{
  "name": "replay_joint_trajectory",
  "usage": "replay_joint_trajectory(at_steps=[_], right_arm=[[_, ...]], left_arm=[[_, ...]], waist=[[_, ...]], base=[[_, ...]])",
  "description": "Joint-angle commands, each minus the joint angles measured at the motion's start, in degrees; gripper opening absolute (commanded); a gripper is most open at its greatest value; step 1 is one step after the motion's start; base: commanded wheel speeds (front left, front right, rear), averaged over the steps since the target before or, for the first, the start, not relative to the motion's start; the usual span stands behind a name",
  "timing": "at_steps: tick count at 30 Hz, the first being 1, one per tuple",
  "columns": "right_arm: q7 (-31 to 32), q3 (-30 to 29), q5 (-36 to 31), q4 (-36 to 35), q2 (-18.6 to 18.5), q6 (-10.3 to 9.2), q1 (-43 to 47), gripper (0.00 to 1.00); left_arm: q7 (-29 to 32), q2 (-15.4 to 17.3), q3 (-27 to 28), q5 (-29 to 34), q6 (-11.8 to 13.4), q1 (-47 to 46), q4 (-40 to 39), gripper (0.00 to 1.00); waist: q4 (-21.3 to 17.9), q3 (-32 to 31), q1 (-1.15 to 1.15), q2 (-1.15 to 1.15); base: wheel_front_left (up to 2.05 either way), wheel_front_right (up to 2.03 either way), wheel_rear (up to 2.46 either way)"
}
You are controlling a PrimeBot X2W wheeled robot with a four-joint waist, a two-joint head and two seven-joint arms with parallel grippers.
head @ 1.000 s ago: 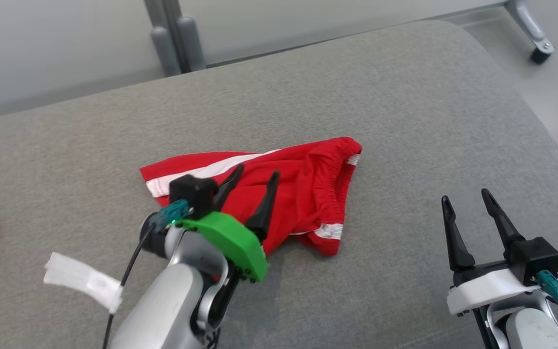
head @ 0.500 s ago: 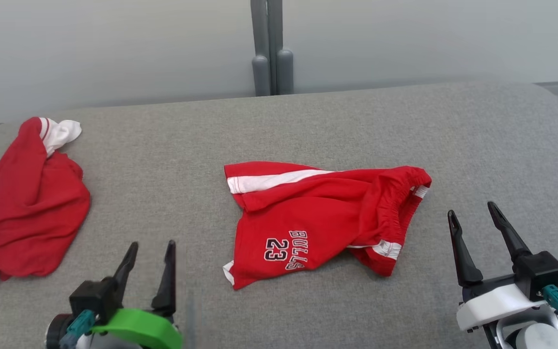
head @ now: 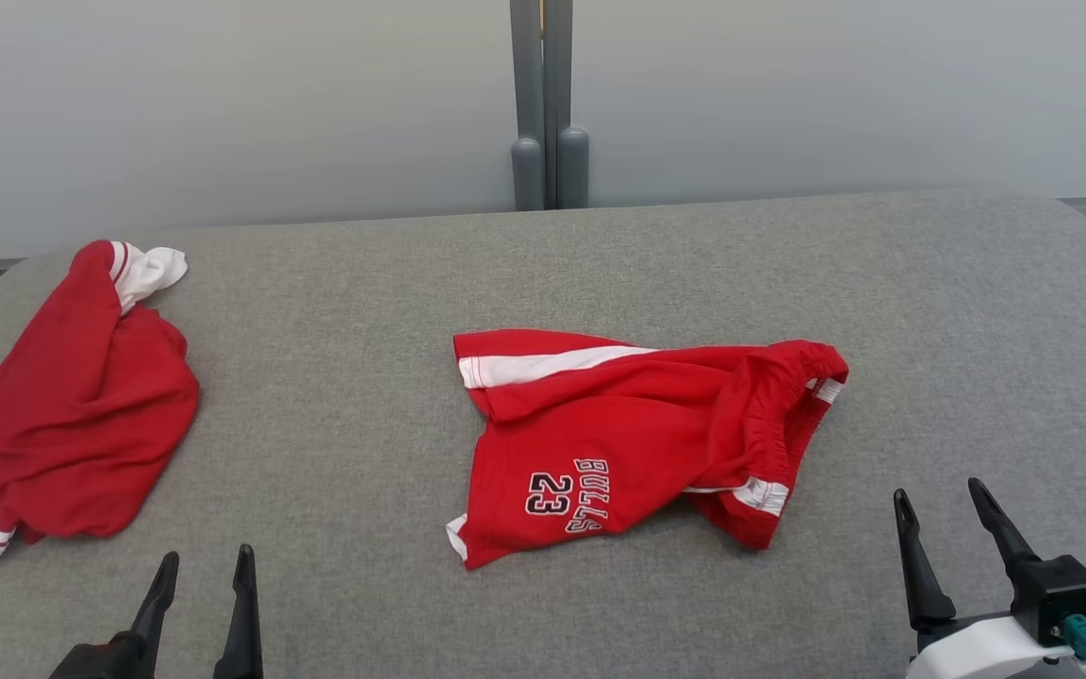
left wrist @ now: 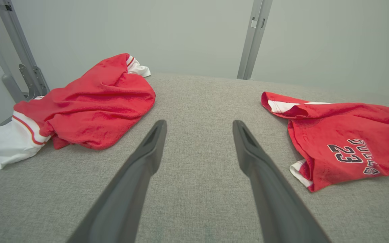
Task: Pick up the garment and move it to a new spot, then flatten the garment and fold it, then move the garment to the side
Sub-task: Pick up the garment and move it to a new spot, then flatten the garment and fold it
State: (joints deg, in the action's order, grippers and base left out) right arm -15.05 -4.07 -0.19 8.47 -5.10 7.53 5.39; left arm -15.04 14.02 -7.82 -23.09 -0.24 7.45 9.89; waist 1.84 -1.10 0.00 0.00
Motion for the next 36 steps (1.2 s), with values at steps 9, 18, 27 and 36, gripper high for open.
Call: replay_joint_trajectory(at_steps=[9, 18, 27, 36], right_arm=[[-0.20, -0.21, -0.53, -0.21, 0.62, -0.08, -0.05, 1.00], [-0.20, -0.19, -0.57, -0.32, 0.66, -0.08, -0.38, 1.00], [-0.20, 0.28, -0.67, 0.10, 0.84, -0.08, -0.71, 1.00], [-0.20, 1.10, -0.16, -0.31, 0.40, -0.08, -1.35, 1.00]], left_arm=[[-0.19, -4.74, 6.80, 5.79, -5.34, 1.35, 0.45, 1.00], [-0.19, -6.36, 8.68, 8.11, -6.82, 0.89, 1.74, 1.00], [-0.19, -7.09, 9.17, 8.94, -7.24, 0.56, 2.08, 1.00], [-0.19, -6.65, 1.54, 5.90, -7.30, -0.89, 3.27, 1.00]], waist=[[-1.05, 0.87, 0.00, 0.00], [-0.87, 0.89, 0.00, 0.00], [-0.82, 0.98, 0.00, 0.00], [-2.48, 1.83, 0.00, 0.00]], base=[[0.00, 0.00, 0.00], [0.00, 0.00, 0.00], [0.00, 0.00, 0.00], [0.00, 0.00, 0.00]])
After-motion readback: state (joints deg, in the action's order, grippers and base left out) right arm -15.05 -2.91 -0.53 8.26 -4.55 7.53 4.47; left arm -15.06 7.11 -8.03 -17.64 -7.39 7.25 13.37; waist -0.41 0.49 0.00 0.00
